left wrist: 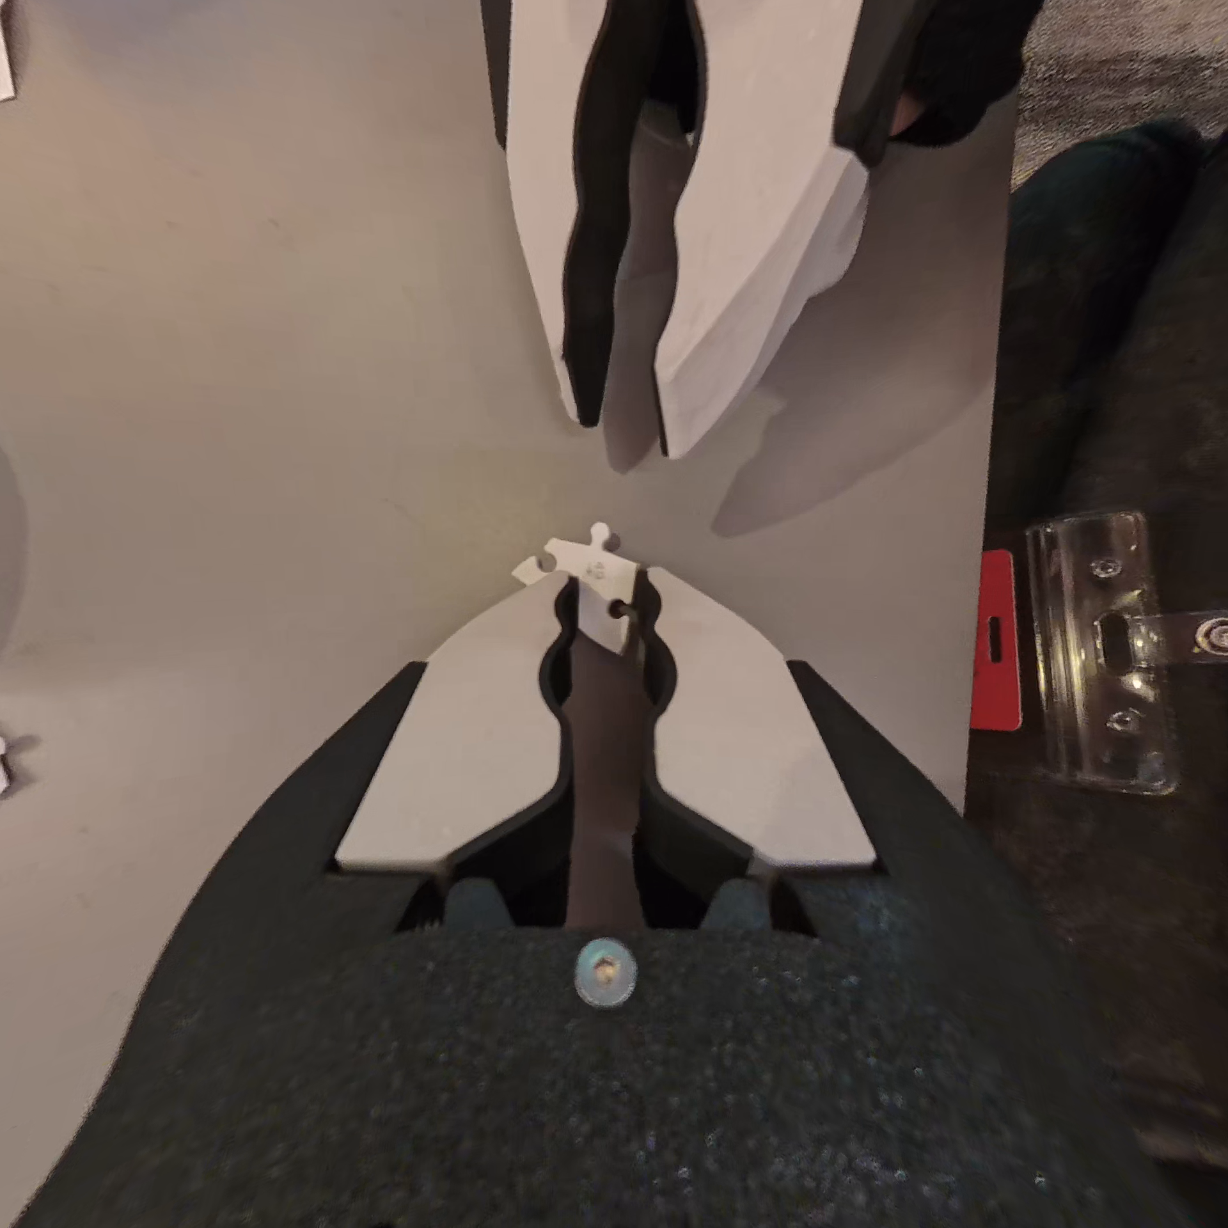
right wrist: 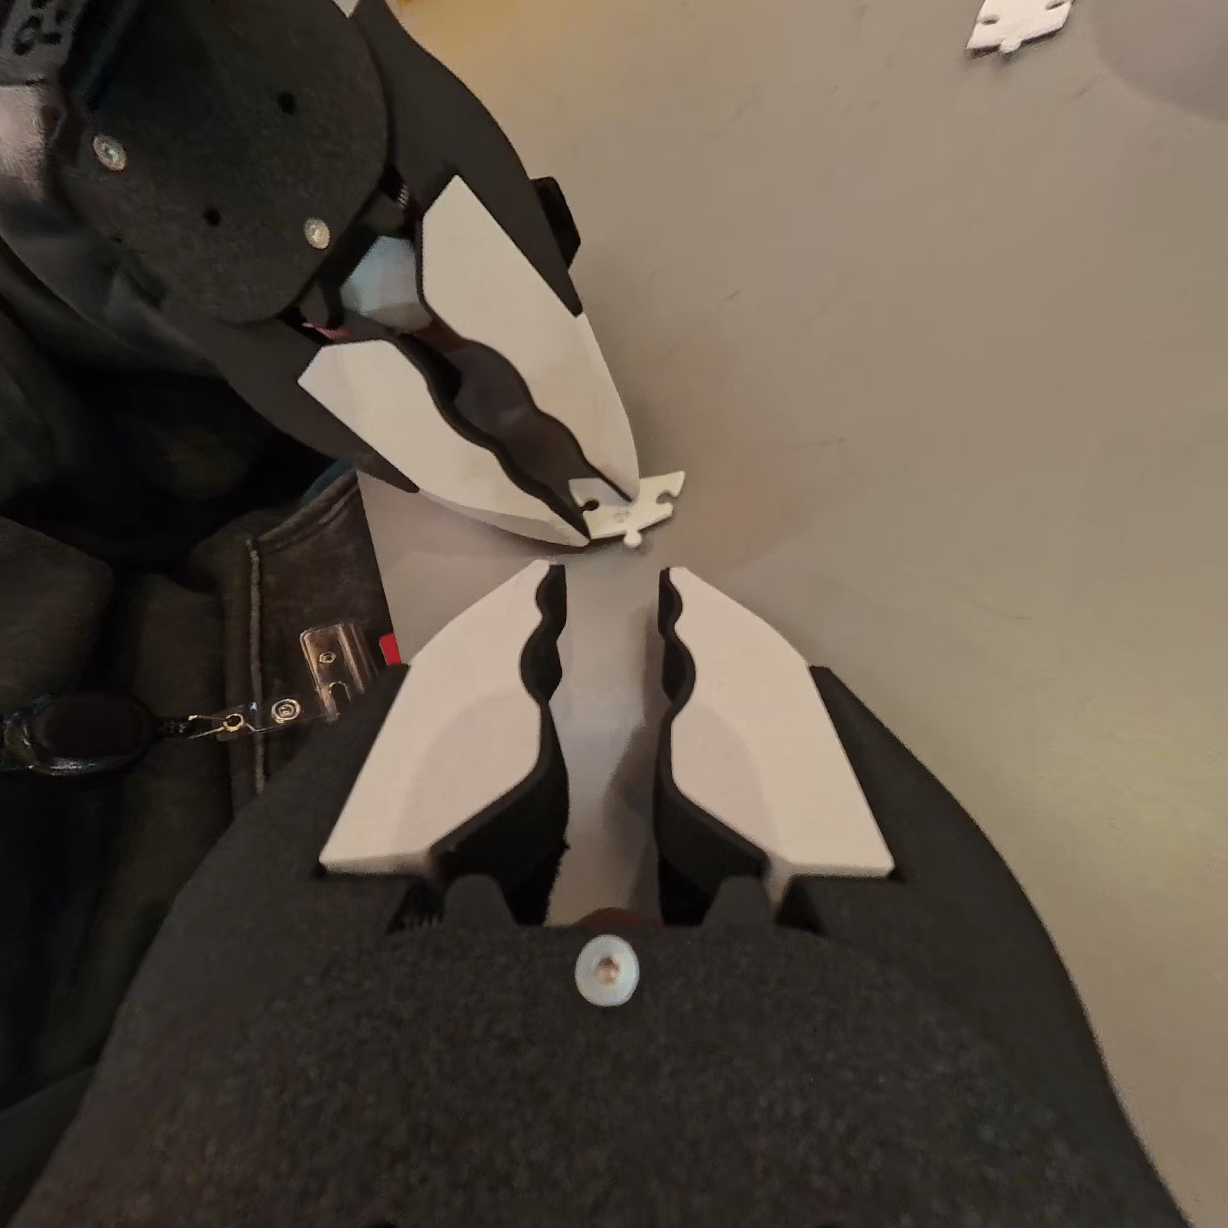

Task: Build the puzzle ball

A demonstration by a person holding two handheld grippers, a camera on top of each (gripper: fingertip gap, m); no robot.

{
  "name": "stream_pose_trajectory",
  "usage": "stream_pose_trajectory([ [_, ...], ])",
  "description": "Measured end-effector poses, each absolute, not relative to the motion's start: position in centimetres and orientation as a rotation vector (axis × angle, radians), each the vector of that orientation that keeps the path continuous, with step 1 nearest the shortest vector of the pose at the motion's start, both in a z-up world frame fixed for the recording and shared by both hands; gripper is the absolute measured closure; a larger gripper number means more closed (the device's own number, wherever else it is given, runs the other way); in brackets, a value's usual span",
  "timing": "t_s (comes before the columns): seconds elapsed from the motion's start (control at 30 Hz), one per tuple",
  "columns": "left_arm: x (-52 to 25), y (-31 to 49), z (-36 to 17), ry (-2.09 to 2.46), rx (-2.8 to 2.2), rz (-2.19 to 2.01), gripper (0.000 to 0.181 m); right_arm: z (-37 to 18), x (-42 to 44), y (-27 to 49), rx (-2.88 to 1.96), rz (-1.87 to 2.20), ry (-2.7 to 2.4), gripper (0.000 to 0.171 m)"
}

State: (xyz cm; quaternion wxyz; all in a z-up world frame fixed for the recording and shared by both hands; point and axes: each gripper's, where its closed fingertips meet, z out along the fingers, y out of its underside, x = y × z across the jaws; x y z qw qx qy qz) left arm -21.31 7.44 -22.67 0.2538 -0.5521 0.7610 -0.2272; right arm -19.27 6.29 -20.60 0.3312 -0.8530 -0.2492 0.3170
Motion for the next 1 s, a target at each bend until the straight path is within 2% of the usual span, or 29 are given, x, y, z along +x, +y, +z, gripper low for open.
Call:
stream_pose_trajectory([
  [0.4, -21.7, 5.9, -19.5, 2.036, -1.242, -0.623, 0.179, -20.2, -19.8, 6.0, -2.201, 0.833, -0.696, 0.15],
  [0.7, -22.1, 3.1, -16.2, 2.007, -0.702, -0.335, 0.179, -15.3, -20.7, 4.4, -1.962, 1.666, -0.379, 0.148],
  [0.9, -22.1, 1.5, -14.7, 1.966, -0.578, -0.35, 0.179, -16.9, -21.6, 3.7, -2.064, 1.673, -0.421, 0.142],
  [0.97, -22.1, 1.6, -14.8, 1.968, -0.575, -0.342, 0.179, -15.8, -21.8, 3.4, -2.006, 1.764, -0.408, 0.165],
  [1.0, -22.1, 1.7, -14.9, 1.961, -0.578, -0.339, 0.18, -15.8, -21.7, 3.5, -2.007, 1.754, -0.412, 0.166],
])
